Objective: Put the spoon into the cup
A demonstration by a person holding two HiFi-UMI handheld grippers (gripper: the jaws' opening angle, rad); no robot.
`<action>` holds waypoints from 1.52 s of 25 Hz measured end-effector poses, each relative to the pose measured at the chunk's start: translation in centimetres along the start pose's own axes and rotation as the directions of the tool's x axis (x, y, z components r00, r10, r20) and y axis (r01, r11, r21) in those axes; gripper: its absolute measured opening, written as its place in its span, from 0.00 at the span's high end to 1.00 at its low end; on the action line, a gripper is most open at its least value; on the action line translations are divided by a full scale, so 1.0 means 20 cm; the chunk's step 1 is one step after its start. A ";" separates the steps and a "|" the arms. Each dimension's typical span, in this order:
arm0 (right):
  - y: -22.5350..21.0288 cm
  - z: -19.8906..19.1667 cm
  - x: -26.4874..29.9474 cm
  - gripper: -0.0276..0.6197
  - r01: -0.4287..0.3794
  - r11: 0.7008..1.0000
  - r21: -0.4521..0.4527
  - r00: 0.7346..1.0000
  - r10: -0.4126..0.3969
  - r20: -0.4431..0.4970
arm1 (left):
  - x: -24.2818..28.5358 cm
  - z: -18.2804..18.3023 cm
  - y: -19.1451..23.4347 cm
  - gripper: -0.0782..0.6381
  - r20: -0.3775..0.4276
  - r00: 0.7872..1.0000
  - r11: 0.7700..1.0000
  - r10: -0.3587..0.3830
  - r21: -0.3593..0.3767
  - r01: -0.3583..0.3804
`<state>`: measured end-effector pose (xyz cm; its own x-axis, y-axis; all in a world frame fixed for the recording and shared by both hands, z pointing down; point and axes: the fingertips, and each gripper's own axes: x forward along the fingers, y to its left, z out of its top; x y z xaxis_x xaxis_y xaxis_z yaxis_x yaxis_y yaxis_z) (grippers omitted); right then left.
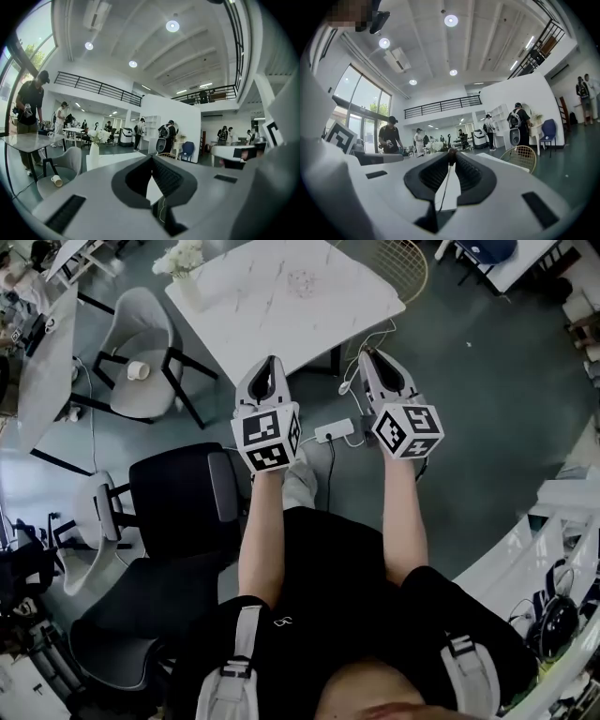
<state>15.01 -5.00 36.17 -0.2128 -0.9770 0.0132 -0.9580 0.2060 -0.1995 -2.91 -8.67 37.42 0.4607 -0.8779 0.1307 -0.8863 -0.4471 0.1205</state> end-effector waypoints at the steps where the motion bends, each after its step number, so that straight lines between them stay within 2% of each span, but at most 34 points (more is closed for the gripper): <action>1: -0.02 -0.02 0.08 0.88 0.001 1.000 0.007 1.000 -0.001 -0.011 | 0.08 -0.01 0.04 0.87 -0.014 1.000 1.000 0.001 -0.006 -0.001; 9: -0.11 -0.11 0.75 0.88 -0.015 1.000 -0.001 0.995 0.015 -0.103 | 0.65 -0.05 0.36 0.87 -0.091 0.996 0.998 0.022 -0.063 -0.028; 14: -0.15 -0.16 0.98 0.88 -0.026 0.999 -0.021 0.991 0.023 -0.134 | 0.90 -0.10 0.46 0.87 -0.114 0.993 0.996 0.016 -0.089 -0.026; 17: -0.25 -0.20 1.04 0.88 -0.004 1.000 -0.012 0.987 0.002 -0.158 | 1.00 -0.15 0.45 0.87 -0.143 0.990 0.994 0.005 -0.104 -0.020; 21: -0.39 -0.18 1.11 0.88 0.020 1.000 0.014 0.987 -0.017 -0.159 | 1.12 -0.17 0.41 0.87 -0.164 0.986 0.994 0.007 -0.110 -0.025; 26: -0.46 -0.16 1.25 0.88 -0.019 1.000 0.011 0.987 0.021 -0.158 | 1.22 -0.17 0.38 0.87 -0.171 0.985 0.993 0.029 -0.108 -0.048; 31: -0.52 -0.09 1.46 0.88 -0.058 0.998 -0.036 0.989 0.052 -0.141 | 1.28 -0.17 0.42 0.87 -0.176 0.982 0.989 0.071 -0.117 -0.092; 38: -0.61 -0.03 1.79 0.88 -0.067 0.994 -0.090 0.992 0.057 -0.109 | 1.28 -0.23 0.52 0.87 -0.204 0.970 0.975 0.130 -0.153 -0.163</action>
<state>18.98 -42.54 39.75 -0.2871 -0.9518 0.1083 -0.9549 0.2753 -0.1114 -0.10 -34.92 46.48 0.3411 -0.8752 0.3430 -0.9318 -0.2666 0.2465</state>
